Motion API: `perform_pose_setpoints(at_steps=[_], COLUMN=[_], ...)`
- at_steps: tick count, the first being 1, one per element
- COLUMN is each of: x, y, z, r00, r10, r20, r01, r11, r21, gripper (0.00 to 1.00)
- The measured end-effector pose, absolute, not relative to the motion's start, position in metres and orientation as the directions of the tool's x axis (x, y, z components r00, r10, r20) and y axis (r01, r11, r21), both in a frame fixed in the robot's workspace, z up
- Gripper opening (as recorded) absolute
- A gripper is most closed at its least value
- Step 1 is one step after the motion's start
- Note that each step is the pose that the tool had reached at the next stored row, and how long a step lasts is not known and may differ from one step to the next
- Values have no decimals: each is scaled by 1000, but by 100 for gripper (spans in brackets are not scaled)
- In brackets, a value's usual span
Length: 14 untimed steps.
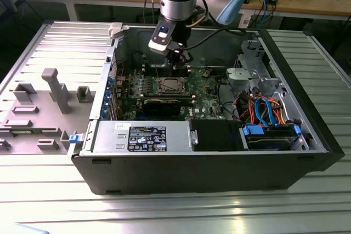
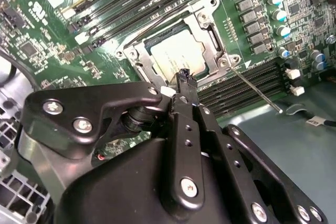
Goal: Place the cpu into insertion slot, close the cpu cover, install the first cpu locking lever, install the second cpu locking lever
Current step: 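Install the first cpu locking lever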
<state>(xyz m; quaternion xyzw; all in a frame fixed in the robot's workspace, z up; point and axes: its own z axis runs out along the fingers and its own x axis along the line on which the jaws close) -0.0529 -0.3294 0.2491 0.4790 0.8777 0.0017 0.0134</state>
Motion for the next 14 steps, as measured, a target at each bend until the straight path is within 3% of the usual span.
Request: perform_pose_setpoints(at_steps=[6, 14], x=[-54, -54], y=[-329, -329], z=[254, 252], r00=[-564, -716], r10=[825, 698], r20=[-22, -22], r01=[825, 698], r11=[565, 716], r21=[16, 16], gripper=[11, 11])
